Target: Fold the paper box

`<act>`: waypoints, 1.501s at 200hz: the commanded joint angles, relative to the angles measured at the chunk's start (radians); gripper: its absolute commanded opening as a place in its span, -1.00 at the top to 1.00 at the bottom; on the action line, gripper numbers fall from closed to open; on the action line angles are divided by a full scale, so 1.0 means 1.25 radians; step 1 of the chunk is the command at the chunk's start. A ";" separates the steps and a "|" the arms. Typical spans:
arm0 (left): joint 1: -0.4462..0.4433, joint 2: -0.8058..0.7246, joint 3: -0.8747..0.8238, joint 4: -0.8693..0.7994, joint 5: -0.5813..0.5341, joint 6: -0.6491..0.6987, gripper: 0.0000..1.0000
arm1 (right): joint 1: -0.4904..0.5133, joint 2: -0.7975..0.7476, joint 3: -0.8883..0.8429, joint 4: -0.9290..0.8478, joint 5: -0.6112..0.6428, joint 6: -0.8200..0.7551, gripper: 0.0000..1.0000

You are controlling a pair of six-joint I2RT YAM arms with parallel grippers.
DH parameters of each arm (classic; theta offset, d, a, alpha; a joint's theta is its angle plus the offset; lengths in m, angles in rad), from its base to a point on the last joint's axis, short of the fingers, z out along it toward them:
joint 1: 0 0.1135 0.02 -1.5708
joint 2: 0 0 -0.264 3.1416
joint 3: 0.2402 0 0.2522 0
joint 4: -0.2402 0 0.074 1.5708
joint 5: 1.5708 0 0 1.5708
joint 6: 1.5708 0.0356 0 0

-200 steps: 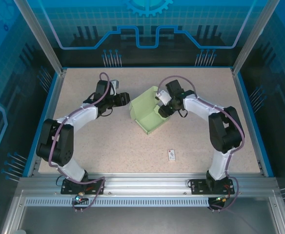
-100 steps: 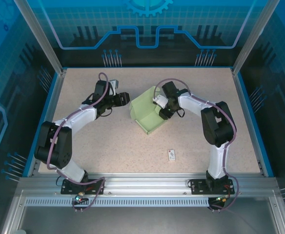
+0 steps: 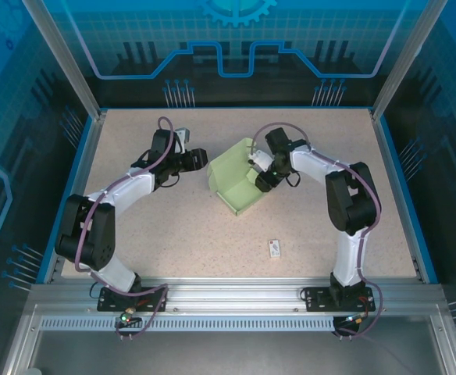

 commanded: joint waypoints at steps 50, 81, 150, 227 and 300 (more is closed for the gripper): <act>0.006 -0.028 -0.008 -0.001 0.010 0.009 -0.27 | -0.022 -0.001 0.041 -0.036 -0.055 0.005 0.34; 0.005 -0.030 -0.011 0.001 0.008 0.009 -0.26 | -0.028 0.007 0.046 -0.041 -0.057 0.004 0.45; 0.005 -0.035 -0.016 0.000 0.006 0.013 -0.27 | -0.026 0.038 0.052 -0.045 -0.037 0.003 0.53; 0.005 -0.039 -0.020 0.001 0.007 0.015 -0.26 | -0.013 0.049 0.041 -0.040 0.021 0.011 0.69; 0.005 -0.049 -0.026 0.000 0.006 0.017 -0.26 | 0.019 0.063 0.041 -0.056 0.132 0.012 0.75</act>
